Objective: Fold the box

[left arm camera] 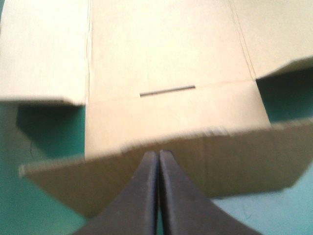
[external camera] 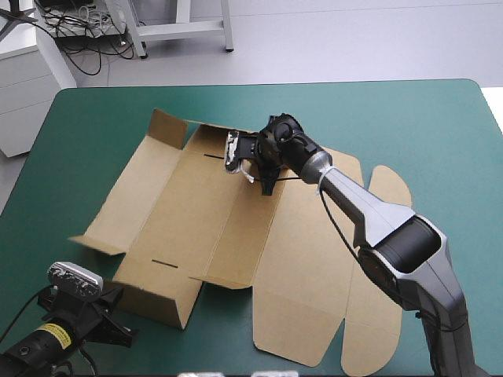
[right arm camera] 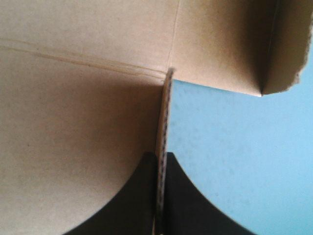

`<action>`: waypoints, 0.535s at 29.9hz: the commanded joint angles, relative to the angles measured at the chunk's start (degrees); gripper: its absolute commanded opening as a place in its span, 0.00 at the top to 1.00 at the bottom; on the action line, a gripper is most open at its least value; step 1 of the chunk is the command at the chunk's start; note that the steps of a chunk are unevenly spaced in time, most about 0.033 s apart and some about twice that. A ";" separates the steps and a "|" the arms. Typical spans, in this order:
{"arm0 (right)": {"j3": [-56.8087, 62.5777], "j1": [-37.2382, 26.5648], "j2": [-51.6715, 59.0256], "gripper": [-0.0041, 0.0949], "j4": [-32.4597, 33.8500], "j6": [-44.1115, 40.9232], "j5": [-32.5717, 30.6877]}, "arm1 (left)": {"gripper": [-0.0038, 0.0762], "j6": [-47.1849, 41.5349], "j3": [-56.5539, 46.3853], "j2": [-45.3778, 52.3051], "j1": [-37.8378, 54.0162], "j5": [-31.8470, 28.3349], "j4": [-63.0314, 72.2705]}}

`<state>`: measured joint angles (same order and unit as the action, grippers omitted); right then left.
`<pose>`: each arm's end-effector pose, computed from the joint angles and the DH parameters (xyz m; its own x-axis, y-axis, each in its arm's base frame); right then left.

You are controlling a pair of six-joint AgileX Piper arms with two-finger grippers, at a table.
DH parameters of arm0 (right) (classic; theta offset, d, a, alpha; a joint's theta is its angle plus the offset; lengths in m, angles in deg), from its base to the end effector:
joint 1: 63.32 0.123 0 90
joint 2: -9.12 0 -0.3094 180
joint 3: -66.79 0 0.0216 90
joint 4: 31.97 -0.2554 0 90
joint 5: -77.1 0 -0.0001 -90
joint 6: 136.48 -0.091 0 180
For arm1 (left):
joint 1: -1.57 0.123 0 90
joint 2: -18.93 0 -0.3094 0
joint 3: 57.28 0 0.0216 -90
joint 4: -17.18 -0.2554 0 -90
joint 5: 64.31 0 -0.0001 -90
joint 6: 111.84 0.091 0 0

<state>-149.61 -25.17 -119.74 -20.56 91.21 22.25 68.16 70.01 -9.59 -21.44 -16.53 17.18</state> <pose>0.4018 0.2969 0.2994 0.0548 -0.9762 -0.2097 -0.8492 0.0649 -0.5240 0.0441 -0.0187 0.2737 -0.5794 0.2460 -0.7770 0.3909 0.9204 0.0000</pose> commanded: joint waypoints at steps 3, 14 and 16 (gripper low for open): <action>-1.89 2.54 3.68 0.97 -5.16 8.06 4.64 | 0.96 -0.56 1.85 -0.48 -0.08 -3.61 0.00; -1.89 3.04 3.68 0.97 -10.59 10.06 1.54 | 0.96 -0.56 1.85 -0.48 -0.08 -3.61 0.00; -1.89 3.04 3.68 0.97 -10.59 9.73 1.89 | 0.96 -0.56 1.85 -0.48 -0.08 -3.61 0.00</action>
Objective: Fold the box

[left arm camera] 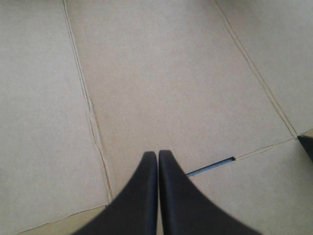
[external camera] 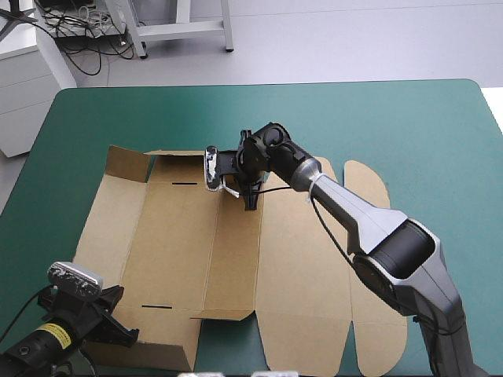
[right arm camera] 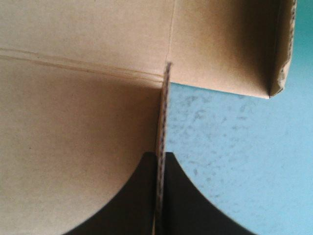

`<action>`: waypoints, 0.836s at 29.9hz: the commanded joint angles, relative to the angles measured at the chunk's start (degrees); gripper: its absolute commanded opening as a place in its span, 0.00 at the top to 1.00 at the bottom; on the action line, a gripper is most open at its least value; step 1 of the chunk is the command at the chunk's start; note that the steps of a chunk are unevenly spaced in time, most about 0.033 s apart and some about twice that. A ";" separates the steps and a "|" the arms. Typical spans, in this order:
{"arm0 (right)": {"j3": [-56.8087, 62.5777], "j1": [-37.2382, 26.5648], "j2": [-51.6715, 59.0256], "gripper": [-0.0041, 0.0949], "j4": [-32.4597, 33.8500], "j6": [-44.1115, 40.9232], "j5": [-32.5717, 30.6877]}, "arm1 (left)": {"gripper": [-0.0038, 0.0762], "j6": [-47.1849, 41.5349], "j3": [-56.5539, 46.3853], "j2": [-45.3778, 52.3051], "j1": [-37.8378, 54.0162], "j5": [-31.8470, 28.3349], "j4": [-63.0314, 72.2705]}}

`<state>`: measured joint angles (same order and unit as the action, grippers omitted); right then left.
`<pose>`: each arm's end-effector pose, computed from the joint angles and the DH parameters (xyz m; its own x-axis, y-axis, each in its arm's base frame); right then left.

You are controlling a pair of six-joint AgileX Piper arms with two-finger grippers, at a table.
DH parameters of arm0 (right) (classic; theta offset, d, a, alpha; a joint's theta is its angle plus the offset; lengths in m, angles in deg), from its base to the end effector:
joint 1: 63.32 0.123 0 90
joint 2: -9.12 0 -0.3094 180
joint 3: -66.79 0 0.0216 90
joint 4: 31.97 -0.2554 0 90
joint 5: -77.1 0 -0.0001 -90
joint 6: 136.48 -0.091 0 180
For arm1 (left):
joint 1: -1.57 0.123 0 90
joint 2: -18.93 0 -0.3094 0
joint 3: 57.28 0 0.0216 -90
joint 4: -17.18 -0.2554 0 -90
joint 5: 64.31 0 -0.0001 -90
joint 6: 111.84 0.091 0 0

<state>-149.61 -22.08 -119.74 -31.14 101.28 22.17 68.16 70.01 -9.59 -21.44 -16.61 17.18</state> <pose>0.3761 0.3283 0.2978 0.2229 -0.9352 -0.2752 -0.8830 -0.0741 -0.4635 0.0442 -0.0188 0.2738 -0.5784 0.2456 -0.7779 0.3909 0.9204 0.0000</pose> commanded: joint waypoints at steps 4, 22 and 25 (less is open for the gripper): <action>-1.89 -0.05 3.68 0.96 1.61 -3.30 4.19 | 0.96 -0.56 1.85 -0.48 -0.08 -3.53 0.00; -1.80 -4.26 12.38 0.58 9.31 -14.89 5.61 | 0.96 -0.56 1.85 -0.48 -0.08 -3.56 0.00; -1.80 -7.62 15.41 0.58 11.90 -25.75 4.74 | 0.96 -0.56 1.85 -0.48 -0.08 -3.56 0.00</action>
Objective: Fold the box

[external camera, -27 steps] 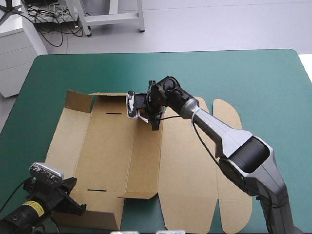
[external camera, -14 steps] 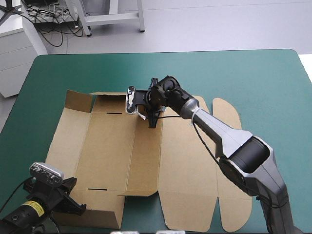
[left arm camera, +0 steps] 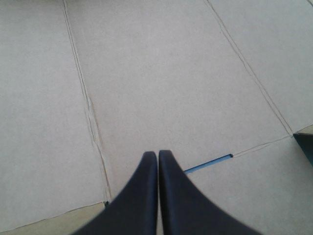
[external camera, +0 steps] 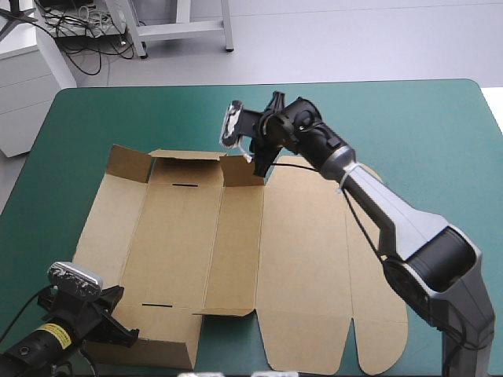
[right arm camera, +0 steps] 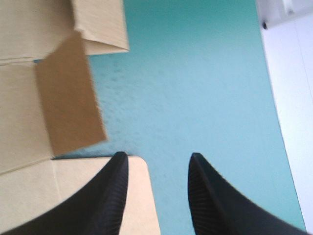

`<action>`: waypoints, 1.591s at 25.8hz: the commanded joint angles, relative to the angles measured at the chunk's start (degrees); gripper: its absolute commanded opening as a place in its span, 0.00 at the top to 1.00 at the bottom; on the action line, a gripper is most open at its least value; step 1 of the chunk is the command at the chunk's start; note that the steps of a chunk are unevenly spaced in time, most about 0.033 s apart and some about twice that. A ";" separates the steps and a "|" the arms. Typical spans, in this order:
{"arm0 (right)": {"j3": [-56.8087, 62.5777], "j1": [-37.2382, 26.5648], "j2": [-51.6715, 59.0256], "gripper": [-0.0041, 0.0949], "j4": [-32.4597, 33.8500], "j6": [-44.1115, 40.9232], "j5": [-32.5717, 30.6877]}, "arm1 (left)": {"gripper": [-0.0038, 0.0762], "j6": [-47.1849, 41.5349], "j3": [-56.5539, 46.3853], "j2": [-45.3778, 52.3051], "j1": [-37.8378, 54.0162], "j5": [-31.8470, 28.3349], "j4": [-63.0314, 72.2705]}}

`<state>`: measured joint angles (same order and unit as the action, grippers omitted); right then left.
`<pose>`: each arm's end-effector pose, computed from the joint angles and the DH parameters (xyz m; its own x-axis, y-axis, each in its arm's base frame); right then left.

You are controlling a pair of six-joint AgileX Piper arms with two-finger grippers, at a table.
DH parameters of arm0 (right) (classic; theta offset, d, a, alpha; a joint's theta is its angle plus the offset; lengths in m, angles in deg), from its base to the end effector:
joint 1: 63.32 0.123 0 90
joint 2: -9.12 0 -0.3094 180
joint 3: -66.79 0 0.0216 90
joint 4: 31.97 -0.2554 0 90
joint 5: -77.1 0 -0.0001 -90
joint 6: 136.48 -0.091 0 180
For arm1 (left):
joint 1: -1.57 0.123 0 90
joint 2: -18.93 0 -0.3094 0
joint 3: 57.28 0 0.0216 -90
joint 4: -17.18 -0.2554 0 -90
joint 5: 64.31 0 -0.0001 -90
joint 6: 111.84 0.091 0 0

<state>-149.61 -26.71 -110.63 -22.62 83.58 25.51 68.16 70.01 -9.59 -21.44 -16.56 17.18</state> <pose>0.3833 0.2704 0.3792 -0.0195 -0.9018 -0.4316 -0.7655 0.2912 -0.5738 0.0441 -0.0187 0.2737 -0.5790 0.2459 -0.7774 0.3909 0.9204 0.0000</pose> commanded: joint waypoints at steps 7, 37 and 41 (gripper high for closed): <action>-0.71 -15.37 11.90 0.73 2.81 -21.00 -6.20 | 0.96 -0.56 1.85 -0.48 -0.08 -3.61 0.00; 57.81 -48.32 59.88 0.98 -22.63 -19.15 -12.78 | 0.96 -2.97 2.08 -1.68 -0.08 -3.01 0.51; 61.82 -48.32 60.32 0.98 -23.92 -19.30 -10.85 | 0.96 -2.13 5.24 -4.78 -0.08 2.01 1.12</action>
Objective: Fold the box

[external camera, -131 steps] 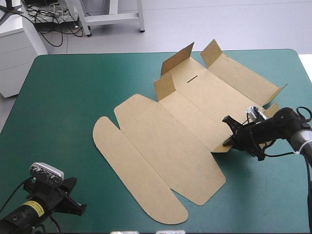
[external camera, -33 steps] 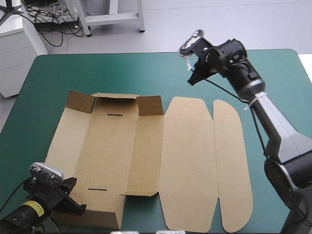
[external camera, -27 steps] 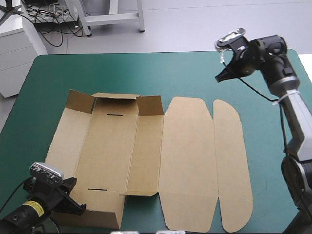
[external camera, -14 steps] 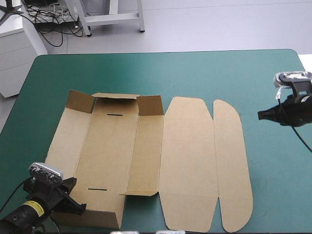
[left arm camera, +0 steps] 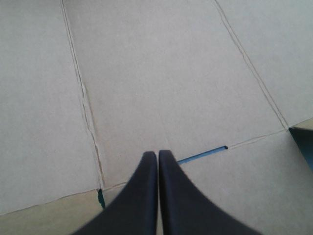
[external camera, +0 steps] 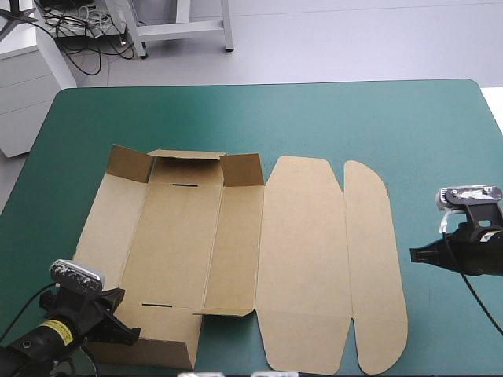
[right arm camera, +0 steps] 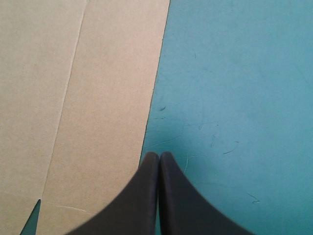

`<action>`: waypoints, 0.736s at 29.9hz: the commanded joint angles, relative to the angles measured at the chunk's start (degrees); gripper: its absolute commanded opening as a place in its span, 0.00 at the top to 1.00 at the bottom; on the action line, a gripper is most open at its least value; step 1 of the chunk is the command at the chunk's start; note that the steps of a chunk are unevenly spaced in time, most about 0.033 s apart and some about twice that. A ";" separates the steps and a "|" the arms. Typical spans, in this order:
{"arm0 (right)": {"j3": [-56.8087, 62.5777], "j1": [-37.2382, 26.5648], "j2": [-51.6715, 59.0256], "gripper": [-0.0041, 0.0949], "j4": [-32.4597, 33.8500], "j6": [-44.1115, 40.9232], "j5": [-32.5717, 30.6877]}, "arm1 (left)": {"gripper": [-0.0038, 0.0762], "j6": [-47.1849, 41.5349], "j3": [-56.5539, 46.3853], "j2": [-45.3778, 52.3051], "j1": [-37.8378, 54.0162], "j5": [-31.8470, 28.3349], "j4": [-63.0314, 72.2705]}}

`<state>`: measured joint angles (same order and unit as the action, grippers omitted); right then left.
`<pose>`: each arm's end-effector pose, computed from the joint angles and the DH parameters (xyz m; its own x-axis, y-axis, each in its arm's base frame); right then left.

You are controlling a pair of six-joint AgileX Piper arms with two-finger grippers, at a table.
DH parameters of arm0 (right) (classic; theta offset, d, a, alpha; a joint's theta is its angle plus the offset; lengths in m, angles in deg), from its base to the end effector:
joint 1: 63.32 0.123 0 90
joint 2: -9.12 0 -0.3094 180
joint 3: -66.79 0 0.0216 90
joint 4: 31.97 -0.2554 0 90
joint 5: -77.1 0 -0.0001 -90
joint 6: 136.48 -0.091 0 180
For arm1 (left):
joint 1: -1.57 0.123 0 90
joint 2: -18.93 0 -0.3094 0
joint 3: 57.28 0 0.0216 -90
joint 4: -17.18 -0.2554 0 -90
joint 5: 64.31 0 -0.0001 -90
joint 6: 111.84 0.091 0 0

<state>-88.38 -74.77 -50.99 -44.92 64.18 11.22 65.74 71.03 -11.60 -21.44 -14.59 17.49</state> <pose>0.1433 -0.0100 0.3579 -0.8459 -0.0921 -0.5253 -0.1329 0.9903 0.0405 0.0470 -0.0204 0.2753 -0.6325 0.2190 -0.7429 0.3652 0.9302 -0.0368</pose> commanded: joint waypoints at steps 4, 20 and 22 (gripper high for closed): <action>3.22 -0.26 0.68 0.98 -3.71 0.09 6.63 | 0.96 0.40 12.35 -7.60 -0.08 3.79 -0.62; 4.44 -0.26 0.68 0.98 -5.14 0.69 8.60 | 0.96 0.03 42.49 -35.76 2.62 0.16 -2.16; 4.44 -0.26 0.68 0.98 -5.29 0.69 8.49 | 0.96 0.03 45.93 -38.90 6.82 -0.24 -1.43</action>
<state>-82.71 -74.77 -50.95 -48.78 64.41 17.56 66.33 111.39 -47.63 -18.59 -10.49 15.98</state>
